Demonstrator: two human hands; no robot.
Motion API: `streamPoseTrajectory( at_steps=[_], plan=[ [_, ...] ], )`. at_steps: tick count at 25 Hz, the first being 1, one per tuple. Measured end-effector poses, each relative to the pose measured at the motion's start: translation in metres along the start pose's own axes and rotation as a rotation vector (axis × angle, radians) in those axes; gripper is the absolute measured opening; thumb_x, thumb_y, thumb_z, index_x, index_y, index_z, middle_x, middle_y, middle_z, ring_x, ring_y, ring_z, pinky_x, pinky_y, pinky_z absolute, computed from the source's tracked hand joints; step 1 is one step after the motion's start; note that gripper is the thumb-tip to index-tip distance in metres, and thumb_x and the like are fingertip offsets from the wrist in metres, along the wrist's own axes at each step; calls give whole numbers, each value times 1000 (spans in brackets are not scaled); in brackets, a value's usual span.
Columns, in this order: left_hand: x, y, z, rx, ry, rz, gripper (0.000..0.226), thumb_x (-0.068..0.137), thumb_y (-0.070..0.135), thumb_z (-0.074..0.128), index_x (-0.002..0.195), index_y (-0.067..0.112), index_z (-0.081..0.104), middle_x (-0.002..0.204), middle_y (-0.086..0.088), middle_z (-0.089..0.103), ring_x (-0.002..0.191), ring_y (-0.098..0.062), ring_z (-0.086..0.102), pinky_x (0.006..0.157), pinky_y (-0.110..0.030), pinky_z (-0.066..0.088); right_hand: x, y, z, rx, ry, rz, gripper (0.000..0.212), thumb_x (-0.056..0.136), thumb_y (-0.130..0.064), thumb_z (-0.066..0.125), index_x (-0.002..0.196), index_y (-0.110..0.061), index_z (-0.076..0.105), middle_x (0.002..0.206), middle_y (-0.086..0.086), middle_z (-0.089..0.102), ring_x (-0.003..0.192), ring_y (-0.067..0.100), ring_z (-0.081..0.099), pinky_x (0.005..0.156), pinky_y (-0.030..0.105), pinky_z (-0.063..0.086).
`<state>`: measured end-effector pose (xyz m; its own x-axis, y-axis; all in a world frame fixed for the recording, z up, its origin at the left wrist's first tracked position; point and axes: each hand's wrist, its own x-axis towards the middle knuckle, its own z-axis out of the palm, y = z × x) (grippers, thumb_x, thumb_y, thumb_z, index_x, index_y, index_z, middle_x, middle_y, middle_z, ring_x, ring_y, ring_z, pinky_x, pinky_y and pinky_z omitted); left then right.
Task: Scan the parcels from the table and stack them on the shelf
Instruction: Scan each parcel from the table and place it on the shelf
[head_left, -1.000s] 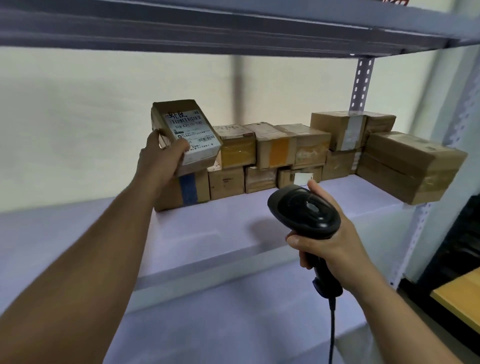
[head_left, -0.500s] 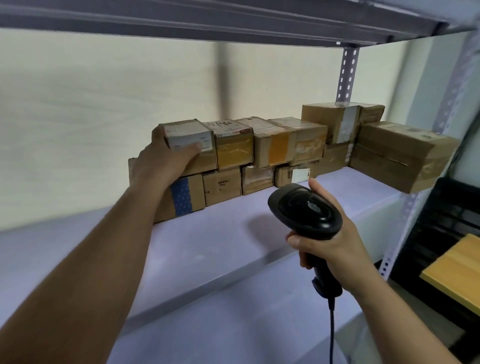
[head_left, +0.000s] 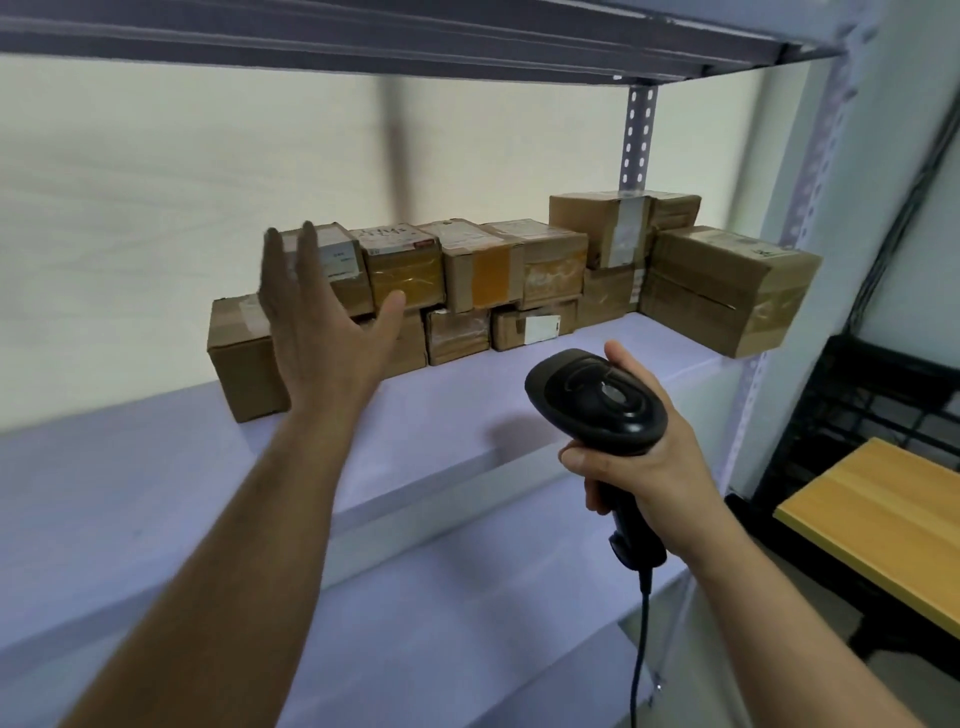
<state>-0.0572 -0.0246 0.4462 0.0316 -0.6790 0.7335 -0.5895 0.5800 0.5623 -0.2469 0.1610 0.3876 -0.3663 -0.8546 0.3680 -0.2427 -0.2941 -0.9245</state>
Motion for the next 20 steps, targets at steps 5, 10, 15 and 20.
streamPoseTrajectory(
  at_steps=[5, 10, 15, 20],
  plan=[
    [-88, 42, 41, -122, -155, 139, 69, 84, 35, 71, 141, 10, 41, 142, -13, 43, 129, -29, 42, 100, -49, 45, -29, 6, -36, -10, 4, 14, 96, 72, 5, 81, 130, -57, 38, 115, 15, 61, 53, 27, 61, 49, 33, 52],
    [-179, 100, 86, -170, -389, 19, 68, 83, 40, 72, 140, 21, 40, 143, -1, 40, 125, -19, 45, 97, -29, 42, -87, 15, -105, 26, 99, 67, 92, 63, -9, 83, 129, -58, 42, 108, 16, 62, 50, 23, 61, 46, 30, 49],
    [-254, 160, 120, -272, -571, 32, 68, 82, 39, 72, 139, 19, 40, 140, -1, 41, 125, -19, 44, 95, -28, 40, -149, 23, -183, -33, 235, 138, 98, 68, 7, 84, 141, -41, 40, 112, 13, 64, 49, 19, 58, 43, 27, 48],
    [-322, 237, 155, -367, -722, 51, 68, 82, 39, 71, 141, 21, 40, 138, 1, 42, 127, -17, 41, 97, -31, 38, -207, 27, -263, -107, 390, 149, 101, 60, -15, 90, 141, -46, 39, 113, 12, 65, 63, 4, 62, 52, 20, 50]
  ],
)
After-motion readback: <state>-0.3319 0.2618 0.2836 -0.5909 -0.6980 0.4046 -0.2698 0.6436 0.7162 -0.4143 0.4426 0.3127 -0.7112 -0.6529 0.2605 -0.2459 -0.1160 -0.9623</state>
